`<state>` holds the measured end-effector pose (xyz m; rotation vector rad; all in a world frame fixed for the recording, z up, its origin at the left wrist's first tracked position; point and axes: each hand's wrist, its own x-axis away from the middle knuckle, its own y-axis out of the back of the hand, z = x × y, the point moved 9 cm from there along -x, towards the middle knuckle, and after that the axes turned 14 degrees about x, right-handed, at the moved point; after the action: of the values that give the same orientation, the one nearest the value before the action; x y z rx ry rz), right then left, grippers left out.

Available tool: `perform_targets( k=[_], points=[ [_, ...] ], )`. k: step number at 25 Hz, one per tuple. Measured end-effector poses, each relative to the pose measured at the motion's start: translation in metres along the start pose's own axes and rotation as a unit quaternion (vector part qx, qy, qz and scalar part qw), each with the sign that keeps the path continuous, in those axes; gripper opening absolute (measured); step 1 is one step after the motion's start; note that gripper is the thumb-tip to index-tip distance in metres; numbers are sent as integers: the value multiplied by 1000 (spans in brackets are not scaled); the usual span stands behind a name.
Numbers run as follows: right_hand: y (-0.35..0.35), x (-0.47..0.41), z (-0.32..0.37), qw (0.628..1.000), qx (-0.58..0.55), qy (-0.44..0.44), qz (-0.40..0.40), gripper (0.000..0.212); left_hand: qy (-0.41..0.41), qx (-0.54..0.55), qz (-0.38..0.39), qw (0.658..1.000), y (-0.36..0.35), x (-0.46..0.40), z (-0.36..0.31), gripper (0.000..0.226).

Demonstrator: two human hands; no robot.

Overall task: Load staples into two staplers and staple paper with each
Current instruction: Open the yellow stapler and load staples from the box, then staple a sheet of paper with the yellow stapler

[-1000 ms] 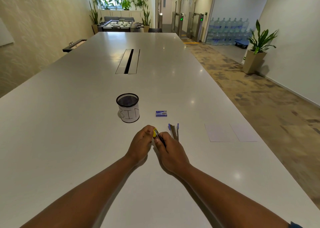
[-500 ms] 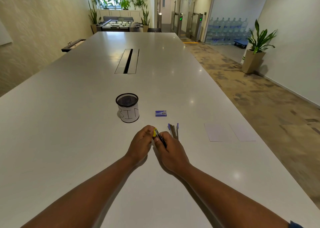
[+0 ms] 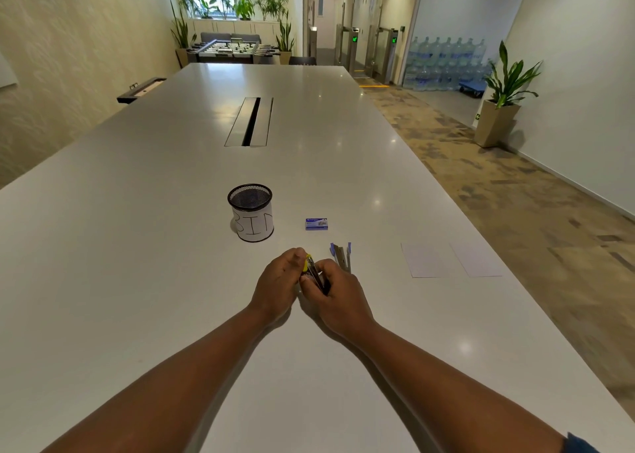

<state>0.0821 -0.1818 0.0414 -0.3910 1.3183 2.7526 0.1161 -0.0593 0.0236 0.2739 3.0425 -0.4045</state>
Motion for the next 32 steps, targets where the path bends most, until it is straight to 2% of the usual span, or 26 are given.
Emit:
perform_targets(
  k=[4,7,9,14,17,19,23,25,27,28,32],
  points=[
    [21,8,-10,994,-57,-49,-75,32,9,0,-74,997,10,1,2,62],
    [42,15,-30,987,-82,-91,-107,27,-10,-119,-117,986,6,3,-10,33],
    [63,21,-49,984,-74,-107,-121,29,-26,-188,-110,976,-11,1,-19,21],
    [126,36,-107,971,-32,-172,-160,33,-53,-282,42,957,-104,-25,-14,7],
    [148,42,-144,962,-12,-220,-162,38,-40,-339,134,930,-156,-40,10,36],
    [154,46,-164,957,-24,-237,-168,37,-34,-375,164,912,-178,-55,26,52],
    [153,47,-178,950,-84,-233,-191,32,-12,-461,203,864,-203,-89,55,70],
    [154,46,-178,949,-94,-229,-195,30,-18,-509,213,834,-208,-98,60,64],
    [155,46,-180,947,-109,-231,-195,28,-51,-540,219,811,-214,-98,56,45],
    [155,46,-181,946,-114,-233,-195,27,-65,-538,217,812,-216,-97,55,41],
    [152,44,-182,946,-107,-240,-191,17,-72,-470,166,864,-205,-97,51,22]
  ],
)
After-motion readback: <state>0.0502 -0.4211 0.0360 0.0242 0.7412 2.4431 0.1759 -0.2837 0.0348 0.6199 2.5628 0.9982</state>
